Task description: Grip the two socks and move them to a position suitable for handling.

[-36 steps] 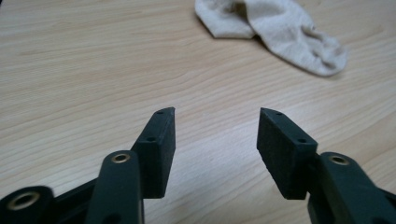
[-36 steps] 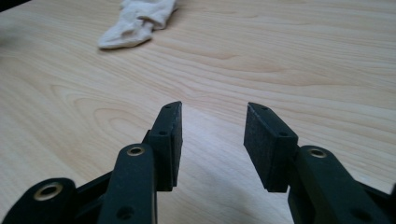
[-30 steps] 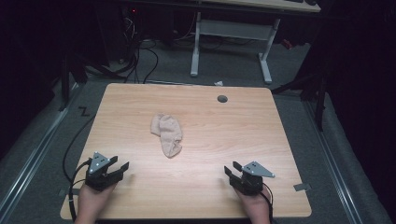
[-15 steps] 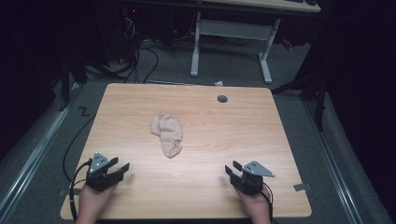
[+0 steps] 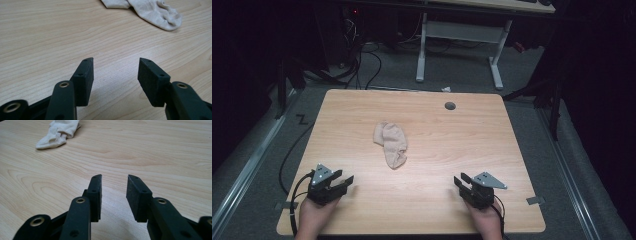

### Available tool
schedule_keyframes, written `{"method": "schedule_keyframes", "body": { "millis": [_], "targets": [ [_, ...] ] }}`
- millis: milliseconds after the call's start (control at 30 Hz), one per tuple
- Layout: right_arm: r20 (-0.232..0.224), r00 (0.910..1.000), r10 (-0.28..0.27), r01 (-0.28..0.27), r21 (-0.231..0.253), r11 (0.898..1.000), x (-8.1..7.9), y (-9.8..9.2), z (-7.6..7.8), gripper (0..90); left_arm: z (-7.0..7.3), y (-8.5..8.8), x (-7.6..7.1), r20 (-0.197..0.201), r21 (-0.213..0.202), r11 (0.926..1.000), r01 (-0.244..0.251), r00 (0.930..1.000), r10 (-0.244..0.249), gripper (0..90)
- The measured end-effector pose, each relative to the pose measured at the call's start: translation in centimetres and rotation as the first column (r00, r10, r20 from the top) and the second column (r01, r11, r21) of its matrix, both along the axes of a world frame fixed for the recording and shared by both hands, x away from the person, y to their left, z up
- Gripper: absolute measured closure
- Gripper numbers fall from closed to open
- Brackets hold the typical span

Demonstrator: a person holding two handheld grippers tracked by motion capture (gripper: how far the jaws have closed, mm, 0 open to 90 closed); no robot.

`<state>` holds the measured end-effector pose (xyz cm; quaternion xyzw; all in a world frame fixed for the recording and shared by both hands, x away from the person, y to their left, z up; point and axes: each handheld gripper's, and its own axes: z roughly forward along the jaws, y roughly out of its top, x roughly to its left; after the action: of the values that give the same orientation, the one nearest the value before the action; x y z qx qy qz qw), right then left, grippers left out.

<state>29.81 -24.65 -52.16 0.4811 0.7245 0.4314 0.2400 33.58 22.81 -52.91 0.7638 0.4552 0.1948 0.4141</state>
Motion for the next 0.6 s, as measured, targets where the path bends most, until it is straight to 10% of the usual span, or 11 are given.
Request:
{"method": "schedule_keyframes", "body": {
  "millis": [600],
  "targets": [
    [0.012, 0.9978, 0.065, -0.065, 0.019, 0.998, -0.2, 0.4, 0.1, 58.5, 0.5, -3.9, -0.6, -0.026, 0.016, 0.9958, 0.090, 0.9956, -0.090, 46.3]
  ]
}}
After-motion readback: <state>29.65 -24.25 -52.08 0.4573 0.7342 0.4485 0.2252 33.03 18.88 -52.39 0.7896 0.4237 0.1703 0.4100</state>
